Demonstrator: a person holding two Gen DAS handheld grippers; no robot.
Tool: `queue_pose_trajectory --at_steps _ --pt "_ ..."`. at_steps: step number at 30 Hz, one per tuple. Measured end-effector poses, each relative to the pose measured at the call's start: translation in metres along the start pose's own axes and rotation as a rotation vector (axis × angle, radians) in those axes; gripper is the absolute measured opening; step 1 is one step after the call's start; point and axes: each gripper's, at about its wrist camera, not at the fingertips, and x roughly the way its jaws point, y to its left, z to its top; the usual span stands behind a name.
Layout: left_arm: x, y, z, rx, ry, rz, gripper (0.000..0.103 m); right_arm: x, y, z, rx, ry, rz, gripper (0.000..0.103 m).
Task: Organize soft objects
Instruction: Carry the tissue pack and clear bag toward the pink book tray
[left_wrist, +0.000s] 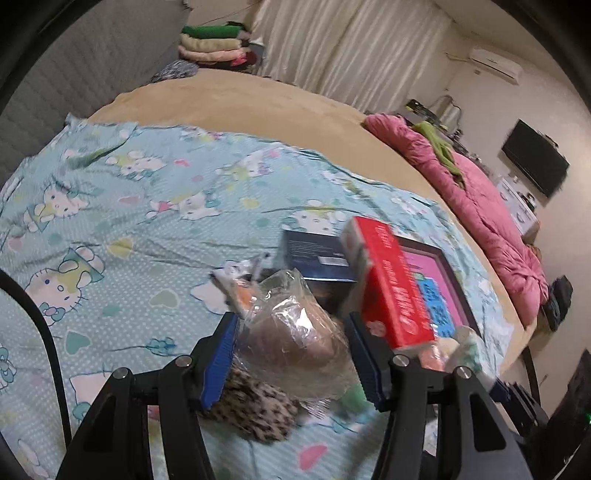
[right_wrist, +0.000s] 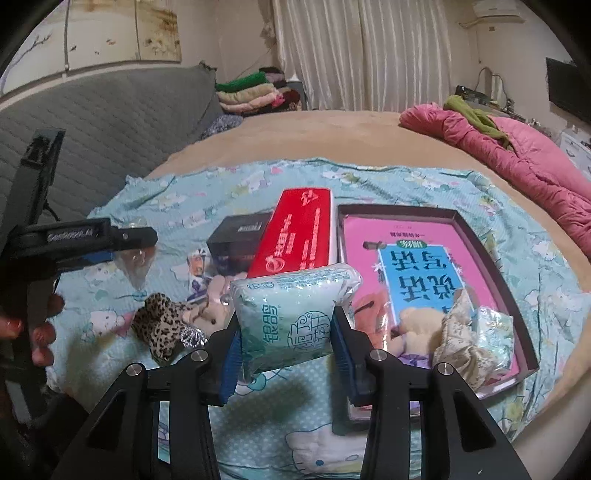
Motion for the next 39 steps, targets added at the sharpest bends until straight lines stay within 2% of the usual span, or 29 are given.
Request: queue_pose_trajectory --at_steps 7,14,22,39 --pt "-0.014 -0.052 -0.007 0.09 0.001 -0.012 0.059 -0.026 -0.017 0.007 0.042 -0.057 -0.007 0.045" --pt "-0.026 -0.11 -0.009 0.19 -0.016 -0.044 0.059 -0.056 -0.051 0.015 0.098 -0.109 -0.041 0.045" --pt "-0.027 -0.159 -0.013 0.27 -0.01 -0.071 0.059 -0.083 -0.091 0.019 0.172 -0.155 -0.087 0.045" --pt "-0.009 -0.211 -0.022 0.365 0.02 -0.069 0.059 -0.102 -0.134 0.016 0.244 -0.187 -0.118 0.045"
